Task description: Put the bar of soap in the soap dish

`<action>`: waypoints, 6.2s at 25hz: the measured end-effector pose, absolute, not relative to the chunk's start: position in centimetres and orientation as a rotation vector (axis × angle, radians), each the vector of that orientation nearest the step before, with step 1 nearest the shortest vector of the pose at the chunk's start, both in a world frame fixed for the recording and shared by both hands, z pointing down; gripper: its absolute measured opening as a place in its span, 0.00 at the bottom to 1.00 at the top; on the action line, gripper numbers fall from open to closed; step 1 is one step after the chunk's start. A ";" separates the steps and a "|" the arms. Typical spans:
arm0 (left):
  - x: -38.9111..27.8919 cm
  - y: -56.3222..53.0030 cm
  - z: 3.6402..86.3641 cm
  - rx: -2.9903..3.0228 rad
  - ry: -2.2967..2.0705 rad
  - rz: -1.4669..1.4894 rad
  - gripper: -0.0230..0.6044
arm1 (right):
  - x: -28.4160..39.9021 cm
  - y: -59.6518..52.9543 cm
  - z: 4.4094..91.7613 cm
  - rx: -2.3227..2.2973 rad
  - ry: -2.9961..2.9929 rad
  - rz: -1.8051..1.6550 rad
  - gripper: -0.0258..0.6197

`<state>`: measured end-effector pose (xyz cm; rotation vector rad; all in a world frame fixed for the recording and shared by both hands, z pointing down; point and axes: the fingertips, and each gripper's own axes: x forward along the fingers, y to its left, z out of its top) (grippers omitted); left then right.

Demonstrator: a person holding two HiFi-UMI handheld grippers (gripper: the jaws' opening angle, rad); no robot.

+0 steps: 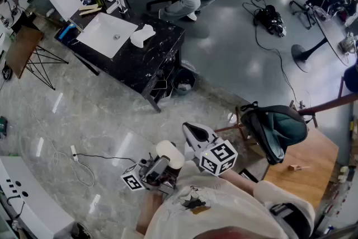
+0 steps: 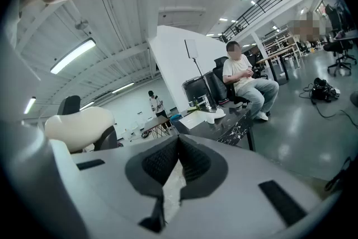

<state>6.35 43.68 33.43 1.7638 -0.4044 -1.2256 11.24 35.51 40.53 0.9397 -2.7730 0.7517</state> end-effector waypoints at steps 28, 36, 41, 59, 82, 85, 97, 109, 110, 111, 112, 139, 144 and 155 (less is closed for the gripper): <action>5.4 32.3 34.1 1.752 -0.502 -1.263 0.48 | 12.7 25.8 41.0 0.873 -2.851 0.806 0.05; -1.2 22.1 34.7 1.776 -0.423 -1.251 0.48 | 5.7 17.2 41.6 0.861 -2.859 0.694 0.05; -6.9 16.1 33.5 1.803 -0.403 -1.223 0.48 | 0.3 10.8 40.3 0.913 -2.844 0.549 0.05; -14.3 -1.3 33.9 1.884 -0.529 -1.085 0.48 | -2.8 -5.9 40.4 1.000 -2.797 0.622 0.05; -18.8 -19.0 54.0 2.061 -1.276 1.076 0.48 | 3.2 -17.4 45.9 1.037 -2.749 0.882 0.05; -18.5 -19.5 56.4 2.014 -1.164 1.356 0.48 | 3.5 -18.0 46.5 1.042 -2.750 0.912 0.05; -18.1 -19.2 62.4 1.614 -0.679 1.884 0.48 | 4.3 -20.1 47.4 1.062 -2.768 1.001 0.05; -16.2 -19.6 63.8 1.505 -0.498 1.912 0.48 | 5.3 -21.2 46.9 1.068 -2.784 1.007 0.05; -16.2 -19.8 63.9 1.510 -0.500 1.909 0.48 | 5.3 -21.2 46.8 1.066 -2.785 1.008 0.05; -16.2 -19.9 64.0 1.506 -0.500 1.907 0.48 | 5.3 -21.2 46.8 1.063 -2.786 1.009 0.05; -16.2 -19.8 64.0 1.497 -0.495 1.905 0.48 | 5.3 -21.1 46.8 1.060 -2.786 1.011 0.05; -17.3 -18.5 60.2 1.590 -0.667 1.772 0.51 | 3.0 -18.6 45.3 0.946 -2.837 0.962 0.05; -17.2 -16.9 58.1 1.649 -0.758 1.661 0.47 | 1.8 -18.0 44.3 0.894 -2.855 0.926 0.05; -16.6 -11.9 52.5 1.855 -1.045 1.370 0.15 | -3.0 -15.1 41.9 0.730 -2.907 0.830 0.05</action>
